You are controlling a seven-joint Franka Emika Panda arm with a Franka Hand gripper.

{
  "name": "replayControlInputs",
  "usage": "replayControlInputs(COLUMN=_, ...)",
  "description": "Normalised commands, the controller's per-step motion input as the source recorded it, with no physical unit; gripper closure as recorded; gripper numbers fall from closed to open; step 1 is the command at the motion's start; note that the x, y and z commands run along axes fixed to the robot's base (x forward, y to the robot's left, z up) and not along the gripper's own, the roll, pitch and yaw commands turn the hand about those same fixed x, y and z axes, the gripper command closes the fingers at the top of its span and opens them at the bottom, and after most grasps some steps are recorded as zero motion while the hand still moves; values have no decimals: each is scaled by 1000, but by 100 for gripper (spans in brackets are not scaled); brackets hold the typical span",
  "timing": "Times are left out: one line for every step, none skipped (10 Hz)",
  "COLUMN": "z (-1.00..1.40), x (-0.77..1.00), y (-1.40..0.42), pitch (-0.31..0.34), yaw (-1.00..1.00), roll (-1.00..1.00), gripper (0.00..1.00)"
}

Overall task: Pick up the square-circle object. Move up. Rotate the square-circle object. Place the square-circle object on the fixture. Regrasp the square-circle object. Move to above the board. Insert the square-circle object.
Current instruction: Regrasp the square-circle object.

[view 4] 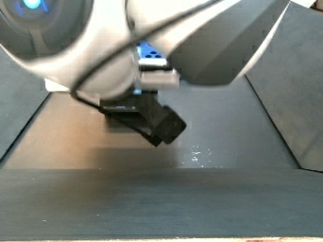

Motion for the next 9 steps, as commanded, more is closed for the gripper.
replayControlInputs(z=1000, x=-31, y=-3, pitch=94, yaw=65, roll=20, gripper=0)
replayControlInputs(z=1000, x=-38, y=-2, pitch=121, yaw=39, roll=35, gripper=0)
replayControlInputs(z=856, x=-40, y=0, pitch=140, yaw=24, roll=41, gripper=0)
replayControlInputs(z=682, x=-31, y=3, pitch=154, yaw=8, roll=48, gripper=0)
replayControlInputs(z=444, x=-25, y=4, pitch=168, yaw=-17, roll=62, gripper=0)
replayControlInputs(z=266, x=-26, y=5, pitch=170, yaw=-31, roll=74, gripper=0)
replayControlInputs(z=0, x=-1000, y=0, pitch=-122, yaw=2, roll=87, gripper=0)
replayControlInputs(z=-20, x=-1000, y=-1, pitch=-170, yaw=-8, roll=71, gripper=0)
replayControlInputs(z=2, x=-1000, y=-3, pitch=-208, yaw=-11, roll=85, gripper=0)
